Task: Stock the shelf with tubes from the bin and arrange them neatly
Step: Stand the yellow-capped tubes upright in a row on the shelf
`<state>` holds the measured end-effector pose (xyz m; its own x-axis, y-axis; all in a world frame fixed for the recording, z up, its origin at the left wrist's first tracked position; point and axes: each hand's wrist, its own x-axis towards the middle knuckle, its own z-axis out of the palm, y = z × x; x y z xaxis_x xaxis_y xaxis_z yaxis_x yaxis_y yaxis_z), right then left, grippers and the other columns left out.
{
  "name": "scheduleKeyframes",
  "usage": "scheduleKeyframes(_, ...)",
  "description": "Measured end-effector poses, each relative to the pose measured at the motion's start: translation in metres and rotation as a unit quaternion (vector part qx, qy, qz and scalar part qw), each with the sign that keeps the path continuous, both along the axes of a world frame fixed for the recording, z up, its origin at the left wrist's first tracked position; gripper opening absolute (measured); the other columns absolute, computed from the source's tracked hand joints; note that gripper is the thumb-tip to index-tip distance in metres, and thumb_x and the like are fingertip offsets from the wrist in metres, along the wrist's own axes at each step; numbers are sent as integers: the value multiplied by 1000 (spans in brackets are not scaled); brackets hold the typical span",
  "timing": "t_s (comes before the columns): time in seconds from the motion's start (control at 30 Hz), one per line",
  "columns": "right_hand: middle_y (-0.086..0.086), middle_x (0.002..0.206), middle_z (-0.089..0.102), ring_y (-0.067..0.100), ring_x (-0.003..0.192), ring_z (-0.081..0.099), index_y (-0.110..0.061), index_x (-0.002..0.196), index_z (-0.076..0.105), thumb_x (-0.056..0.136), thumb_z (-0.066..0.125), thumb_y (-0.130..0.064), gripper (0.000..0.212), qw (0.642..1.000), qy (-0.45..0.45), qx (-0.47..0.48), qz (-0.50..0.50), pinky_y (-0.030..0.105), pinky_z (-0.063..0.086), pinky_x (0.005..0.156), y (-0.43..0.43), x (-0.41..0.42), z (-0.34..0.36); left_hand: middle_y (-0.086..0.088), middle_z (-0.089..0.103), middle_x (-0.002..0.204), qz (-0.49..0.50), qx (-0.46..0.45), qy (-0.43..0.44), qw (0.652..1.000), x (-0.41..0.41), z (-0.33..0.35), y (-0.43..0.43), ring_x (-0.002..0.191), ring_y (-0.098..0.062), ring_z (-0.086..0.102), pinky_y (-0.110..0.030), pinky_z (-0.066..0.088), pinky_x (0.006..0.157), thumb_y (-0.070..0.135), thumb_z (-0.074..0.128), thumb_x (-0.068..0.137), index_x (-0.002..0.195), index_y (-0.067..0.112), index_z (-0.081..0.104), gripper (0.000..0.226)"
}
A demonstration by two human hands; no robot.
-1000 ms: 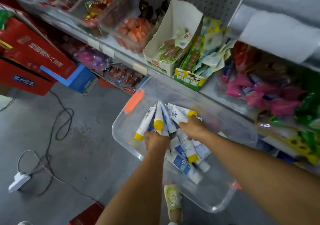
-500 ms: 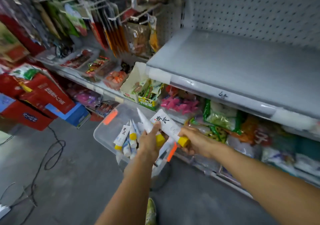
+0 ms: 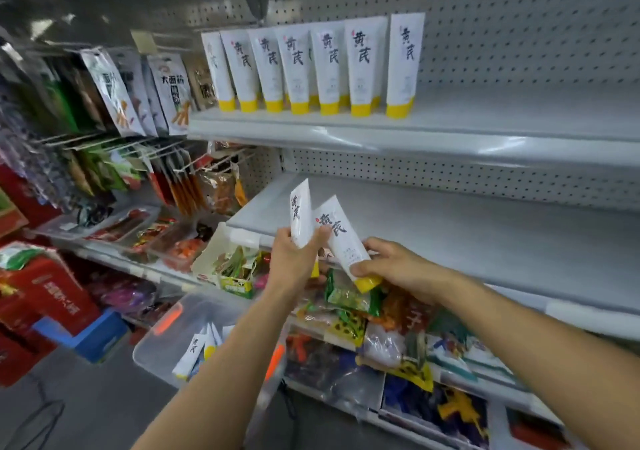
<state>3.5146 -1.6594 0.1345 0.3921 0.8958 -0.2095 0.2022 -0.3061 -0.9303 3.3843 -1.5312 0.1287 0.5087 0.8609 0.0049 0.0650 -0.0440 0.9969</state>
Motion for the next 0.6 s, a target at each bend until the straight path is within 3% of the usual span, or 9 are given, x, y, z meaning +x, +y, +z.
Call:
scheduleKeyframes(0.07, 2, 106, 67, 17, 87, 67, -25, 117, 55, 85, 66, -19, 34, 998, 19, 46, -37, 26, 48, 56, -10, 9, 22, -5, 63, 76, -18, 10, -18, 1000, 11, 23, -7, 43, -8, 58, -21, 45, 39, 52, 65, 84, 101, 13, 53, 44)
scheduleKeyframes(0.17, 6, 110, 68, 31, 102, 66, -22, 116, 53, 87, 64, -12, 33, 987, 34, 128, -89, 28, 40, 58, -22, 24, 56, -14, 55, 81, -47, -24, -66, 996, 31, 56, -16, 50, -15, 59, -25, 47, 42, 43, 50, 90, 106, 7, 52, 39)
scheduleKeyframes(0.23, 7, 111, 68, 34, 105, 65, -23, 111, 54, 86, 64, -10, 30, 977, 19, 174, -117, 31, 43, 61, -27, 34, 81, -16, 50, 89, -71, -55, -98, 991, 45, 77, -22, 62, -24, 56, -32, 50, 48, 30, 43, 88, 118, 6, 45, 39)
scheduleKeyframes(0.33, 5, 112, 68, 32, 100, 66, -27, 108, 55, 83, 65, -9, 32, 957, -39, 230, -171, 40, 52, 68, -31, 52, 118, -9, 51, 94, -84, -12, -116, 990, 66, 101, -27, 79, -26, 56, -32, 54, 49, 19, 43, 93, 119, 13, 41, 27)
scheduleKeyframes(0.47, -2, 113, 67, 15, 95, 66, -24, 120, 52, 78, 71, -14, 48, 929, -117, 268, -226, 30, 53, 67, -28, 81, 159, 6, 57, 105, -94, 77, -126, 984, 87, 123, -21, 88, -14, 61, -35, 60, 61, 22, 60, 90, 119, 21, 41, 34)
scheduleKeyframes(0.6, -5, 108, 61, 9, 94, 60, -27, 113, 47, 74, 77, -18, 50, 908, -184, 240, -288, 25, 47, 73, -16, 117, 179, 12, 61, 97, -70, 149, -120, 979, 110, 140, -8, 80, 2, 61, -16, 49, 63, 25, 71, 83, 119, 22, 47, 43)
